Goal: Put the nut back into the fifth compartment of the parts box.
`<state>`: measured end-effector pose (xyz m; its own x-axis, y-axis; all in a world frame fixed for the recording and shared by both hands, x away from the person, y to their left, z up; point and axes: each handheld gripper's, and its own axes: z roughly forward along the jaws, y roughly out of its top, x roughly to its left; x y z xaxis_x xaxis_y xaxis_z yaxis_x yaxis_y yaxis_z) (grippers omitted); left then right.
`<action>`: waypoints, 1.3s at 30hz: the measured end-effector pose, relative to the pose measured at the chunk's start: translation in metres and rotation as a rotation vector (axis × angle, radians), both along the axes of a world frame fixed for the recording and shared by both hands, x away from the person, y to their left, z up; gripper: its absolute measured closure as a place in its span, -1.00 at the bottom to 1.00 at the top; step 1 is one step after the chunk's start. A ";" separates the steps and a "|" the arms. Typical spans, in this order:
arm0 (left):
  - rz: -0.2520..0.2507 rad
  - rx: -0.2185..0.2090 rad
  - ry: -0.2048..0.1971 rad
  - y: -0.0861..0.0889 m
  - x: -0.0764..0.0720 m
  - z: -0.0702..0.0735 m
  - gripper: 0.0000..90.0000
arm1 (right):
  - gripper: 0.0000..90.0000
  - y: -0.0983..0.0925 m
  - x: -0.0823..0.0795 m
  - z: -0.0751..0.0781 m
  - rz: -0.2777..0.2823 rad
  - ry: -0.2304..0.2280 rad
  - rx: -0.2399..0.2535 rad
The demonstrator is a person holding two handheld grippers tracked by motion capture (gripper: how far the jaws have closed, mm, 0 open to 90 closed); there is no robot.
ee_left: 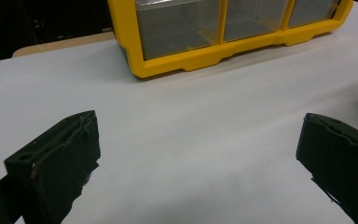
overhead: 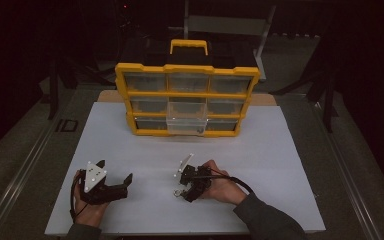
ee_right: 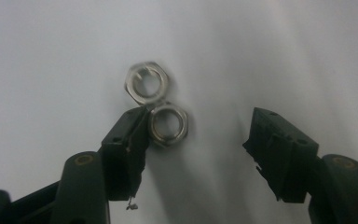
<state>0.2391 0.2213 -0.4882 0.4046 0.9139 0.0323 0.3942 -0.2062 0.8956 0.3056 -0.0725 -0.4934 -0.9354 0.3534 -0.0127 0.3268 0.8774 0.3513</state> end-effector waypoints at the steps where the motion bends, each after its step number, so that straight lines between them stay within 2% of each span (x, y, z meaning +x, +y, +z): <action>1: 0.001 -0.002 -0.001 0.000 0.000 0.000 -1.00 | -0.13 -0.001 0.000 0.000 -0.003 0.003 -0.003; 7: 0.002 -0.002 -0.001 0.000 0.000 0.000 -1.00 | 0.04 -0.002 0.002 0.000 -0.009 -0.002 -0.006; 8: 0.000 -0.001 0.000 0.000 0.000 0.000 -1.00 | 0.14 -0.001 0.000 0.000 0.001 -0.005 -0.006; 11: 0.002 -0.003 0.000 0.000 0.000 0.000 -1.00 | 0.22 0.001 -0.001 -0.001 0.026 -0.008 -0.011; 22: 0.000 0.000 0.003 0.000 0.000 0.000 -1.00 | 0.53 0.003 -0.002 0.000 0.036 0.028 -0.012; 39: -0.001 0.000 0.003 0.000 0.000 0.000 -1.00 | 0.56 0.003 0.000 0.000 0.031 0.043 -0.009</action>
